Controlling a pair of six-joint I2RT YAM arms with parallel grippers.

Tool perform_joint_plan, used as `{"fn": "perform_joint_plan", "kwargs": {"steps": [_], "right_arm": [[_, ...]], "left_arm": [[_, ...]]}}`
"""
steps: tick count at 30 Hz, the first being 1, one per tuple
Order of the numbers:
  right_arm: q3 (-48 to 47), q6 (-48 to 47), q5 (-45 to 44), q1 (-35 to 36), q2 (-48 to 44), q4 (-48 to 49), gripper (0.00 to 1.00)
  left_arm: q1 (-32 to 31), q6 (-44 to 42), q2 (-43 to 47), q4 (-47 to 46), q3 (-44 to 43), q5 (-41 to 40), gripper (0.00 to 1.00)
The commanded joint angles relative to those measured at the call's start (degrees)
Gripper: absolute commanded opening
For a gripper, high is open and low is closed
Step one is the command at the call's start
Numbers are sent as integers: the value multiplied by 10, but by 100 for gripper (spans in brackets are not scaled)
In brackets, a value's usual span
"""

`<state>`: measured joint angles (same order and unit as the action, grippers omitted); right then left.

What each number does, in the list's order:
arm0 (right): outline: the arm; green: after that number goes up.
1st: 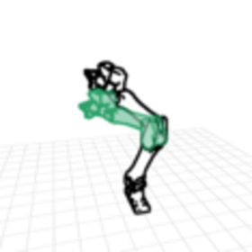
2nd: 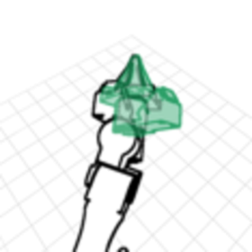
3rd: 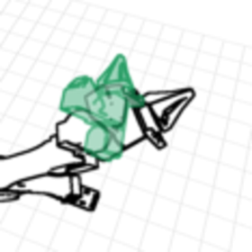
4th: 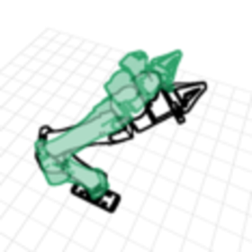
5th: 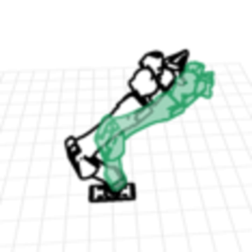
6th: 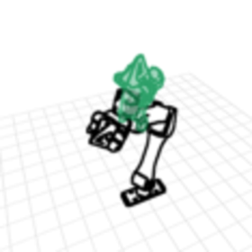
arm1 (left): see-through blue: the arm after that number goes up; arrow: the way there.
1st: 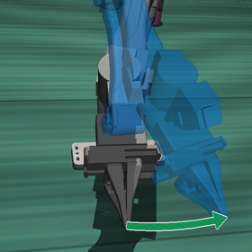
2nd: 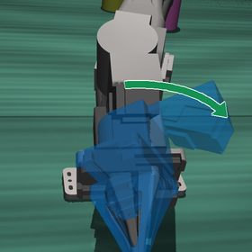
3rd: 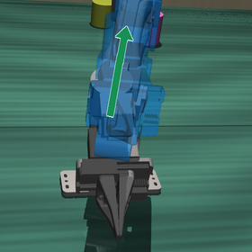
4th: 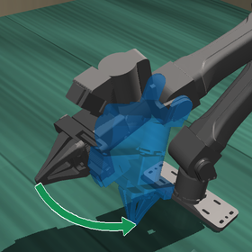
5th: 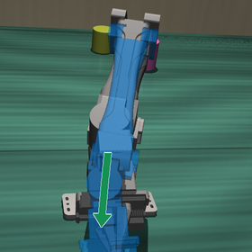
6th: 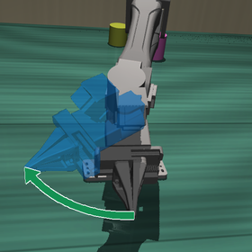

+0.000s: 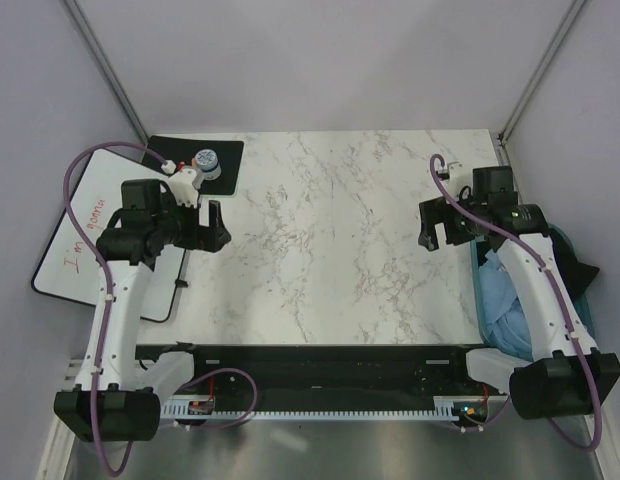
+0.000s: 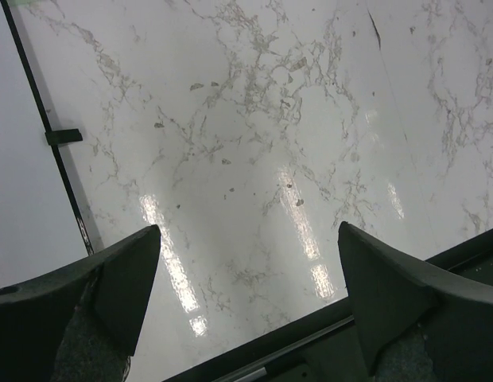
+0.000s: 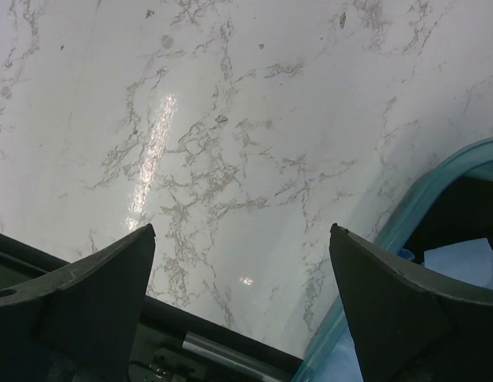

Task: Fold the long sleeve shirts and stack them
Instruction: Grab the shirt from the pile

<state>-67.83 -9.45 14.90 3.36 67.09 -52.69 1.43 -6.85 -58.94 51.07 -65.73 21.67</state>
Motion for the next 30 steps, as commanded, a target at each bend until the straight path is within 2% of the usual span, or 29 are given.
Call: {"fn": "perform_joint_plan", "kwargs": {"steps": [1,9,12,16,19,25,30], "right_arm": [[-45,-17,13,-1,2,-27,98],[-49,-29,-5,-1,-1,-36,98],[-74,-50,-44,-1,16,-80,98],[-100,-109,-145,-15,19,-151,98],[-92,-174,-142,-100,8,-203,98],[-42,-303,-151,-270,3,-240,98],[8,-430,-162,-382,-1,-254,98]], "left_arm": [[1,-10,-6,21,-40,38,100],[0,-38,-16,26,-46,47,100],[-7,-68,-10,35,-51,79,100],[-31,-88,-17,48,-62,91,100],[-39,-105,-25,52,-62,115,100],[-59,-106,-59,53,-82,129,100],[-71,-109,-64,53,-88,132,100]]}}
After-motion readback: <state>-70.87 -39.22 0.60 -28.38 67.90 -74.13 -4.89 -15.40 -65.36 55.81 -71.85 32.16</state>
